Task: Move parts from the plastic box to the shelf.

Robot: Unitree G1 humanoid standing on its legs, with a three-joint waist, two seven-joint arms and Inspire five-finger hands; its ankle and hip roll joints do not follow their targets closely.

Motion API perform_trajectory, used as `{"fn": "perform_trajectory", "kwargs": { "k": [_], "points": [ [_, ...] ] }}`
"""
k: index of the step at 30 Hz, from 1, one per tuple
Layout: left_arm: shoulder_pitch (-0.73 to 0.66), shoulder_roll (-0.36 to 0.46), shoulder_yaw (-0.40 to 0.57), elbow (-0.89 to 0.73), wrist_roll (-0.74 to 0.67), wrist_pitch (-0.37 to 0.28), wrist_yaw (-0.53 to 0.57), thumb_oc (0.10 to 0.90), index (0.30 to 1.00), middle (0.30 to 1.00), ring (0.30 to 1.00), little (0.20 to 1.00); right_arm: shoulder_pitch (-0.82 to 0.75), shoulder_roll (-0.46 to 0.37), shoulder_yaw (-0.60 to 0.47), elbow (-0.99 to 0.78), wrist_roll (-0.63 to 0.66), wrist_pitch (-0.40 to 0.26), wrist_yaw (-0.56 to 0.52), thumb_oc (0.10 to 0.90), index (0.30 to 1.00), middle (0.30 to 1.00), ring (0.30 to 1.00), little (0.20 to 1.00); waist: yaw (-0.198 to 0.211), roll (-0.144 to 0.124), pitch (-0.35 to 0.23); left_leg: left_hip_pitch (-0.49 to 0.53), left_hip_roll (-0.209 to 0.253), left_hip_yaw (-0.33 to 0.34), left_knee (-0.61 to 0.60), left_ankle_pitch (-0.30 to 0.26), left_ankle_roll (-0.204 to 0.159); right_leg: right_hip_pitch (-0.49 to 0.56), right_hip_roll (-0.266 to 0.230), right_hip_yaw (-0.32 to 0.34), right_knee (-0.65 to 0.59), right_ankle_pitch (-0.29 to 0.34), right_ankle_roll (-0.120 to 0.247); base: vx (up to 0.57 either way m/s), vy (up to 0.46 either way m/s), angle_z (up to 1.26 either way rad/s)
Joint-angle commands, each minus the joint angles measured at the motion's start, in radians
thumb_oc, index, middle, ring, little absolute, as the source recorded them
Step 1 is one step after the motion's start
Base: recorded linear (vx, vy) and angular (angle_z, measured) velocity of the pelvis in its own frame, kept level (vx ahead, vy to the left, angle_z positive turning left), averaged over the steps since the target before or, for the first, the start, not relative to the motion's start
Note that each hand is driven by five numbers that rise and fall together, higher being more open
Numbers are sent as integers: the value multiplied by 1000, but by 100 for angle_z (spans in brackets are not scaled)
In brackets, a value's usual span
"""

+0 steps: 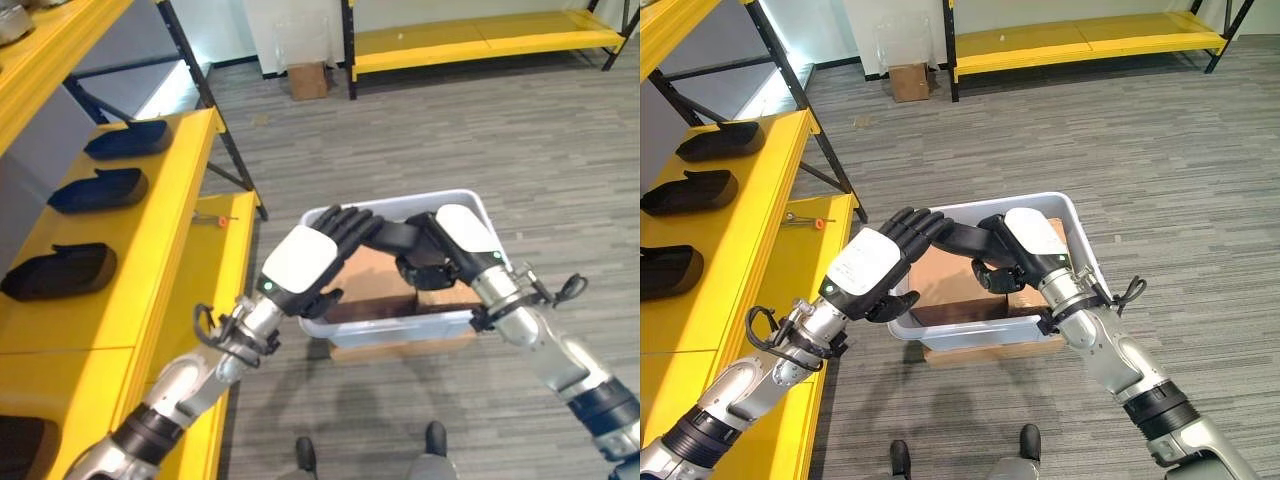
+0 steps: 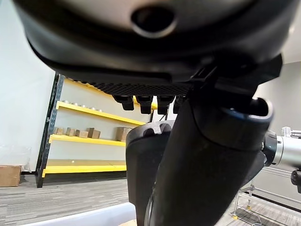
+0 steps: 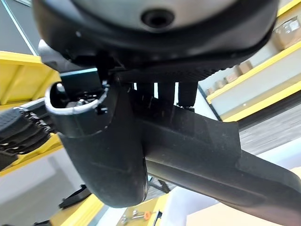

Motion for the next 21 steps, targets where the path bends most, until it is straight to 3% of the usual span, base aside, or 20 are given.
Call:
{"fn": "perform_trajectory", "kwargs": {
  "k": [1, 9, 10, 21],
  "points": [
    [-75, 7, 27, -21, 14, -15, 98, 900, 1000, 1000, 1000, 1000, -152, 20, -12, -145, 64, -97, -66, 400, 300, 300, 300, 300, 5, -44, -92, 84, 64, 19, -7, -90, -45, -49, -8, 35, 104, -77, 17, 0, 0, 0],
    [-64, 23, 37, -30, 21, -19, 105, 900, 1000, 1000, 1000, 1000, -135, 43, -24, -143, 87, -97, -71, 400, 300, 300, 300, 300, 6, -42, -90, 82, 59, 19, -7, -90, -43, -52, -12, 36, 106, -77, 18, 4, 1, 0],
    [-60, 18, 47, -35, 16, -18, 110, 900, 1000, 1000, 1000, 1000, -118, 62, -36, -160, 140, -101, -60, 400, 300, 300, 300, 300, 5, -43, -86, 75, 56, 18, -7, -80, -41, -58, -14, 35, 109, -69, 15, 39, 10, 2],
    [-15, 40, 94, -88, 0, -26, 107, 900, 1000, 1000, 1000, 1000, -95, 105, -40, -217, 249, -121, -30, 400, 300, 300, 300, 300, 8, -43, -83, 75, 54, 14, -7, -80, -40, -57, -16, 36, 109, -69, 13, 0, 2, 1]
  ]
}}
